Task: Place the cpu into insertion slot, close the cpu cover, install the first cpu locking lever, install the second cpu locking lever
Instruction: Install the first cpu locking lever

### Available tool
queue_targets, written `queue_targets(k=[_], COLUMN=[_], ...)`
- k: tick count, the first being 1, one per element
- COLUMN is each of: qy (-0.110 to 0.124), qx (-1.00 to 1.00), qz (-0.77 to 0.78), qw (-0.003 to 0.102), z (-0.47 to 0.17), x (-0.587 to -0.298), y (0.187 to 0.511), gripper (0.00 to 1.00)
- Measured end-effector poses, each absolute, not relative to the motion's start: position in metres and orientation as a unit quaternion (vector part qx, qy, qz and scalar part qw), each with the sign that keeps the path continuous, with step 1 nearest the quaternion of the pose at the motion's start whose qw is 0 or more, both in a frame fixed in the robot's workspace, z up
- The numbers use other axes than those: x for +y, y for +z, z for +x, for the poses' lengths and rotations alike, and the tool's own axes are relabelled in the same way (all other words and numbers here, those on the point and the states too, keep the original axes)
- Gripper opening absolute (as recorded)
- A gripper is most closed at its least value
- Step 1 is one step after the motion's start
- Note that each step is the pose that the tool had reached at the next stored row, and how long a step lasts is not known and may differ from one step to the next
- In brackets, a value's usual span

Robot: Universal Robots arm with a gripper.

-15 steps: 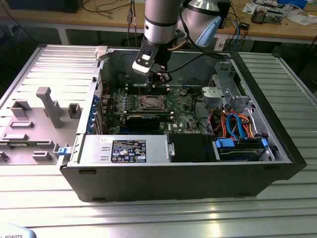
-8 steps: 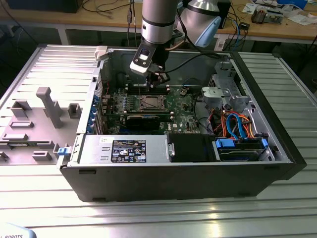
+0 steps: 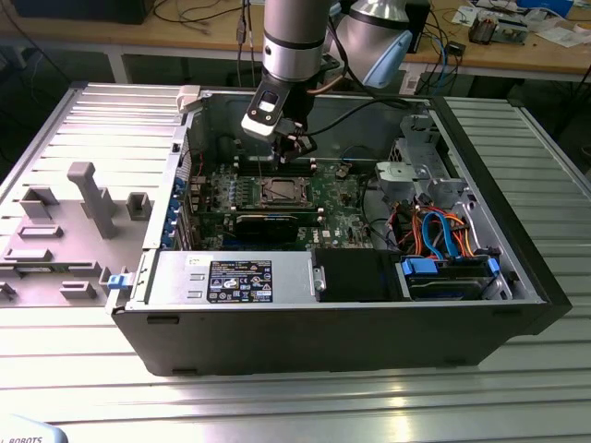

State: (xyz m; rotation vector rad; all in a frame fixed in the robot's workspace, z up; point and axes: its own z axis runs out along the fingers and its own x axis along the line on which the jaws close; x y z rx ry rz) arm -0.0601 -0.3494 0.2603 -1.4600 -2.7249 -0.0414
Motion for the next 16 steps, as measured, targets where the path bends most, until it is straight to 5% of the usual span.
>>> queue_targets(k=[16], qy=[-0.012], qx=[-0.903], qz=[-0.430], qw=[0.026], z=[-0.0601], x=[-0.3495], y=[0.2603], gripper=[0.11])
